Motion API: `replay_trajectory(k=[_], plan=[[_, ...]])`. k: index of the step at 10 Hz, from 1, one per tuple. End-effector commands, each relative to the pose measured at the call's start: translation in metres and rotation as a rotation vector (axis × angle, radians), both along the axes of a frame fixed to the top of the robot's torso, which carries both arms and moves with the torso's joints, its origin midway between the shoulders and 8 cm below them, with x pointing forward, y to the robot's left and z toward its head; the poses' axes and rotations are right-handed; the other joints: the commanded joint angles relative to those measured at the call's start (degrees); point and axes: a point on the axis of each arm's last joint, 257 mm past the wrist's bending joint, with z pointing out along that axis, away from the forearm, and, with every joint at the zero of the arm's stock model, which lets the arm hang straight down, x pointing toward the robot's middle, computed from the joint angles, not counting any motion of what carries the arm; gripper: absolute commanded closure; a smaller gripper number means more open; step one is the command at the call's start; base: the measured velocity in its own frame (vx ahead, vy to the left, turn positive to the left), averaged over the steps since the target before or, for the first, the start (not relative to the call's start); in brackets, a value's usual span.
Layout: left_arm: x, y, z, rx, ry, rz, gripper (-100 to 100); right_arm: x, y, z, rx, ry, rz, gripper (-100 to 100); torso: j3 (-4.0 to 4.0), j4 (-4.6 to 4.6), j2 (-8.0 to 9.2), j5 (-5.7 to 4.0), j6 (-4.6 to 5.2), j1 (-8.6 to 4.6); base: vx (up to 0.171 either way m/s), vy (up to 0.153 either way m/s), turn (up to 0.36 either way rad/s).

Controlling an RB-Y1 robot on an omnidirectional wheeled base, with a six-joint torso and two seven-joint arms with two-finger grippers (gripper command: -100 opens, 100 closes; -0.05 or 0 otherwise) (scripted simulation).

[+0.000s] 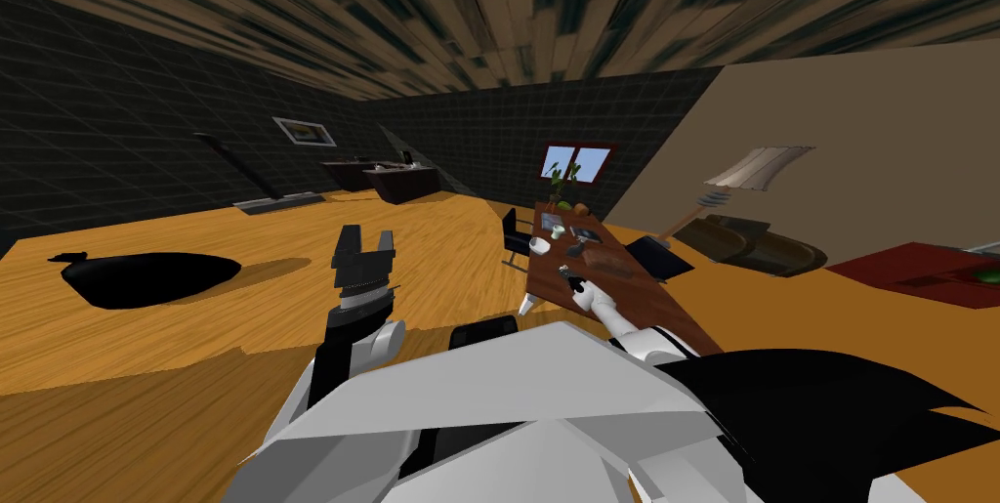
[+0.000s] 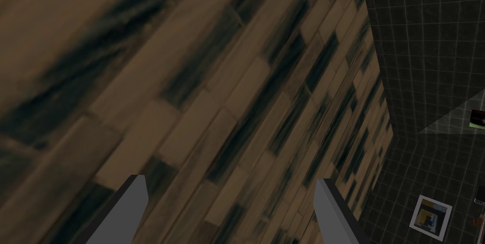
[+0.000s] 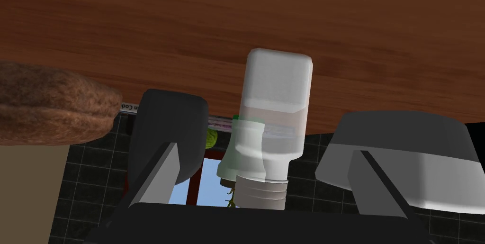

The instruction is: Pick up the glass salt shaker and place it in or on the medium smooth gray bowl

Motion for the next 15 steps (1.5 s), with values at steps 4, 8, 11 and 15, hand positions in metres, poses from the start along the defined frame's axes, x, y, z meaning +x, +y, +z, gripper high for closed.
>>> replay_trajectory(k=[4,8,11,15], plan=[[0.000,0.000,0.000,0.000,0.000,0.000,0,-0.003,0.008,-0.010,-0.016,0.024,0.020,-100,0.14,0.05,0.25,-0.02,0.02,-0.10,0.046,0.004,-0.024],[0.000,0.000,0.000,0.000,0.000,0.000,0,-0.003,0.009,-0.012,-0.016,0.025,0.021,100,0.12,0.04,0.21,-0.05,0.02,-0.20,0.052,-0.031,-0.043],[0.000,0.000,0.000,0.000,0.000,0.000,0,-0.003,0.010,-0.012,-0.015,0.023,0.021,100,0.14,0.03,0.27,-0.05,0.02,-0.19,0.000,0.000,0.000],[0.000,0.000,0.000,0.000,0.000,0.000,0,-0.004,-0.003,-0.006,-0.018,0.023,0.006,100,0.29,0.07,0.57,-0.07,-0.07,0.02,-0.059,0.035,0.080]])
